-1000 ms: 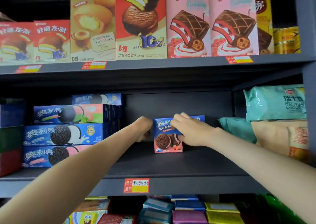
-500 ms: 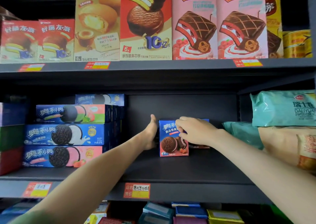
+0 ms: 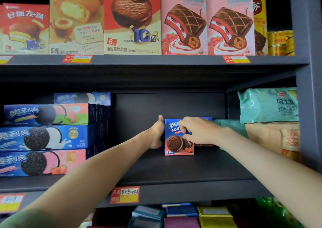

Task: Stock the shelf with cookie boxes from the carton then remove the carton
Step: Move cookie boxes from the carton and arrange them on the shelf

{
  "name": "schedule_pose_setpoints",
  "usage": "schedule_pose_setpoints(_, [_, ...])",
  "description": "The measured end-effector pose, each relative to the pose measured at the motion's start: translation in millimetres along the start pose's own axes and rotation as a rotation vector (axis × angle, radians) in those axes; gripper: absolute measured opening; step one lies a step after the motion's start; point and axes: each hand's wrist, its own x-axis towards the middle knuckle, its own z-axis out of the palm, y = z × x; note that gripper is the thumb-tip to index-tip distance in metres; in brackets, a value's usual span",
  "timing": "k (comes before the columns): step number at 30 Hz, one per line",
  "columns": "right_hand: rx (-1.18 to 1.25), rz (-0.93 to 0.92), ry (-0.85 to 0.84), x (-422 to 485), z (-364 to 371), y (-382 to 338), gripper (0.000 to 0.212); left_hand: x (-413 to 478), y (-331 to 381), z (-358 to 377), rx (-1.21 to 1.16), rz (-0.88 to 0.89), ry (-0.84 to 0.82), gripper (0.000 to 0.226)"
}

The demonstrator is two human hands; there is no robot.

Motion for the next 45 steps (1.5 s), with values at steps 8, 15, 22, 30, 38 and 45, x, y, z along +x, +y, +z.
schedule_pose_setpoints(8, [-0.059,0.043,-0.014,-16,0,2,0.008,-15,6,20,0.187,-0.013,0.101,0.082])
schedule_pose_setpoints(15, [-0.093,-0.001,-0.031,-27,3,-3,0.025,-62,10,23,0.426,0.143,0.095,0.03])
schedule_pose_setpoints(22, [-0.081,-0.063,-0.047,-50,1,-11,0.06,-122,6,21,1.293,0.39,0.228,0.082])
schedule_pose_setpoints(30, [0.179,-0.209,0.328,-94,-13,-79,0.06,-237,-10,7,1.269,0.613,0.643,0.065])
schedule_pose_setpoints(38, [0.708,-0.462,0.624,-145,63,-209,0.022,-364,-110,-28,0.781,0.258,0.816,0.027])
schedule_pose_setpoints(45, [0.942,-0.598,-0.038,-209,207,-354,0.03,-448,-251,-93,0.627,-0.233,0.963,0.021])
